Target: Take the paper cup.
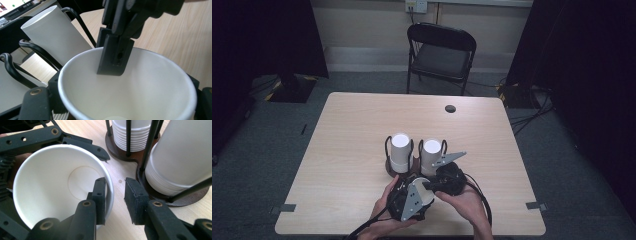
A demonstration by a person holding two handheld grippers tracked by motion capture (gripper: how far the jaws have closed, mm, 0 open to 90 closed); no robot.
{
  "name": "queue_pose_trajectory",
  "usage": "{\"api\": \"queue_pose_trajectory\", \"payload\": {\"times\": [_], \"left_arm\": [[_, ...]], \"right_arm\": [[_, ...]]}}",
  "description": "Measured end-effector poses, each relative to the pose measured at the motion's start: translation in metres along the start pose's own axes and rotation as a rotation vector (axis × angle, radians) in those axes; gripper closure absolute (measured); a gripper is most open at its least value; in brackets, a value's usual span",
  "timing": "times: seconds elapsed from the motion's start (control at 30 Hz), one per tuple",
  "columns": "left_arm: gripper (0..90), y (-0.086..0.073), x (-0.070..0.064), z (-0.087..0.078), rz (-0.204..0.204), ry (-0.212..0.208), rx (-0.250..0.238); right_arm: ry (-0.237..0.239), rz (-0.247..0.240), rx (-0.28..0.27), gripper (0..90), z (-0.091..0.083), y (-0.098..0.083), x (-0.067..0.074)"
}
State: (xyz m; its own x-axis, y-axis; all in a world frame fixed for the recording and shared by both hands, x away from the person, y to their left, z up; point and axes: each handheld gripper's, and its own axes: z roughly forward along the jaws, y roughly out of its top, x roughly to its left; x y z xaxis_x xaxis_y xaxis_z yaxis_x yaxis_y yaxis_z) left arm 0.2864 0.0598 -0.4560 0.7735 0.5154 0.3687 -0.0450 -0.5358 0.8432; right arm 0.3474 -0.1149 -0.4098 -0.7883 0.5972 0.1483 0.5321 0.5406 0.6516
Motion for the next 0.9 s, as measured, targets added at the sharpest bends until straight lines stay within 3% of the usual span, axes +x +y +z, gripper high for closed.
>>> {"api": "queue_pose_trajectory", "payload": {"times": [0.2, 0.43, 0.6, 0.9], "left_arm": [[21.9, -0.004, 0.003, 0.001, -0.039, 0.005, -0.016], [21.8, -0.008, 0.008, 0.001, -0.112, -0.023, -0.013], [21.8, -0.011, 0.01, 0.0, -0.163, -0.01, -0.022], [21.9, -0.01, 0.011, -0.002, -0.18, 0.006, -0.01]], "right_arm": [[-0.014, 0.005, -0.076, 62.8, -0.002, -0.007, -0.002], [-0.039, 0.005, -0.185, 58.4, -0.003, -0.019, -0.001], [-0.047, 0.018, -0.245, 55.5, -0.005, -0.025, -0.003], [-0.061, -0.002, -0.363, 53.2, -0.008, -0.033, -0.004]]}}
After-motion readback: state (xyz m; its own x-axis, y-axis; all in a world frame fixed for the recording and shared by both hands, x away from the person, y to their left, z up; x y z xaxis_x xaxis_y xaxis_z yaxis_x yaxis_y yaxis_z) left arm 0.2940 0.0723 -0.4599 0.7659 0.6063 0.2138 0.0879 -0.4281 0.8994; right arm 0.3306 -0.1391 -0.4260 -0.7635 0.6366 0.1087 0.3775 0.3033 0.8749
